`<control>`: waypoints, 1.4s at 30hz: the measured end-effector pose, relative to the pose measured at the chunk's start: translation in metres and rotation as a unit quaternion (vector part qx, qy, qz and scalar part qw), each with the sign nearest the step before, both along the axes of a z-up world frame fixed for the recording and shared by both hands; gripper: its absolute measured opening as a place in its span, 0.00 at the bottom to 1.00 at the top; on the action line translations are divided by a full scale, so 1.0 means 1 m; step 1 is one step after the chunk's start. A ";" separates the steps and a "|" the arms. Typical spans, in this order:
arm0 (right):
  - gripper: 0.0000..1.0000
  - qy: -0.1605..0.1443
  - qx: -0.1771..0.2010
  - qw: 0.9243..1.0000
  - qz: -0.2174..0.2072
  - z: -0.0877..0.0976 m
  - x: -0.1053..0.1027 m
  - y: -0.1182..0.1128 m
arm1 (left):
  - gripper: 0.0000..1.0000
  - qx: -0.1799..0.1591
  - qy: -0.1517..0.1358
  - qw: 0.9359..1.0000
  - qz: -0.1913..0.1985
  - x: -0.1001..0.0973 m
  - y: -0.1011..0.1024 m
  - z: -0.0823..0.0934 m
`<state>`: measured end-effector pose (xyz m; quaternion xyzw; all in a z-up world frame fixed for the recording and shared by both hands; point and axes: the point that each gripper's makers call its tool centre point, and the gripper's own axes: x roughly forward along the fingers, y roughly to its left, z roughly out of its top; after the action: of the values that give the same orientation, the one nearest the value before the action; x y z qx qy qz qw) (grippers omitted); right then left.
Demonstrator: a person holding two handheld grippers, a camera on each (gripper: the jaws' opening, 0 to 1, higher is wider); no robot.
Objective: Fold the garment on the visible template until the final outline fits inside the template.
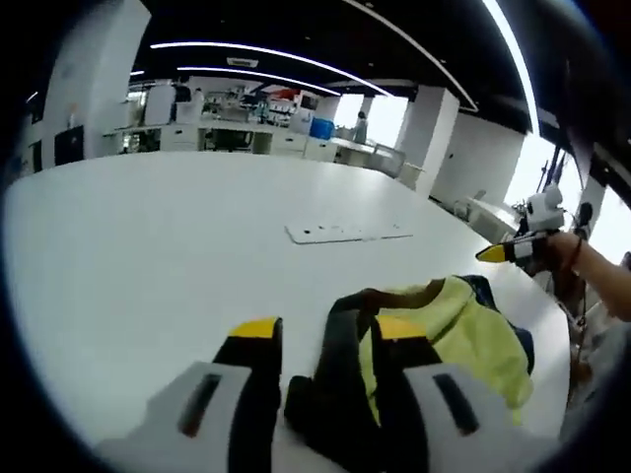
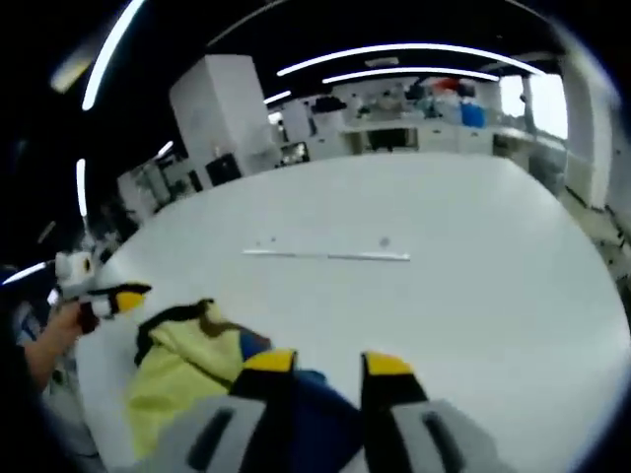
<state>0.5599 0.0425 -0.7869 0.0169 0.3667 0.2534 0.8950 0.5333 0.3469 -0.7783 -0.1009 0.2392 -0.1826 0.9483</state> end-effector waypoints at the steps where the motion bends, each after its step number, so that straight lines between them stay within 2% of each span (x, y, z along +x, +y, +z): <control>1: 0.22 0.008 -0.009 1.000 0.005 -0.007 0.002 0.002 | 0.30 -0.002 0.001 1.000 0.008 0.003 0.000 -0.002; 6: 0.25 0.042 -0.039 0.998 0.028 -0.031 0.001 0.010 | 0.29 0.024 0.003 1.000 0.013 0.008 -0.011 -0.017; 9: 0.26 0.051 -0.050 0.997 0.043 -0.039 -0.007 0.013 | 0.27 0.036 0.022 0.999 0.007 0.004 -0.016 -0.031; 13: 0.24 0.056 -0.056 0.996 0.048 -0.045 -0.011 0.013 | 0.26 0.064 0.037 0.997 -0.013 -0.001 -0.018 -0.043; 17: 0.23 0.063 -0.071 0.993 0.074 -0.050 -0.018 0.019 | 0.24 0.070 0.048 0.996 -0.020 -0.003 -0.022 -0.049; 20: 0.20 0.079 -0.058 0.993 0.072 -0.053 -0.025 0.022 | 0.22 0.081 0.059 0.994 -0.032 -0.008 -0.024 -0.056; 22: 0.19 0.075 -0.059 0.993 0.070 -0.053 -0.024 0.022 | 0.20 0.084 0.058 0.994 -0.036 -0.008 -0.022 -0.059; 24: 0.16 0.079 -0.062 0.992 0.072 -0.055 -0.024 0.022 | 0.19 0.085 0.061 0.994 -0.035 -0.007 -0.021 -0.057; 26: 0.05 0.082 -0.052 0.992 0.076 -0.056 -0.024 0.026 | 0.14 0.082 0.066 0.994 -0.035 -0.007 -0.020 -0.058; 28: 0.03 0.074 -0.069 0.992 0.077 -0.056 -0.022 0.025 | 0.06 0.085 0.069 0.993 -0.038 -0.010 -0.021 -0.059; 31: 0.00 0.068 -0.085 0.990 0.092 -0.054 -0.025 0.027 | 0.00 0.085 0.067 0.993 -0.044 -0.013 -0.023 -0.057; 35: 0.00 0.060 -0.089 0.990 0.096 -0.049 -0.027 0.025 | 0.00 0.084 0.058 0.994 -0.041 -0.012 -0.023 -0.048; 38: 0.00 0.044 -0.092 0.991 0.092 -0.039 -0.027 0.023 | 0.00 0.077 0.036 0.996 -0.031 -0.008 -0.021 -0.035; 39: 0.00 0.038 -0.092 0.991 0.091 -0.036 -0.028 0.022 | 0.00 0.091 0.008 0.995 -0.034 -0.004 -0.020 -0.025; 42: 0.00 0.013 -0.088 0.992 0.085 -0.026 -0.022 0.023 | 0.00 0.098 -0.009 0.995 -0.033 -0.002 -0.023 -0.013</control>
<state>0.5378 0.0660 -0.8129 -0.0898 0.3997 0.2948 0.8633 0.5313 0.3243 -0.7911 0.0018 0.2508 -0.1904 0.9491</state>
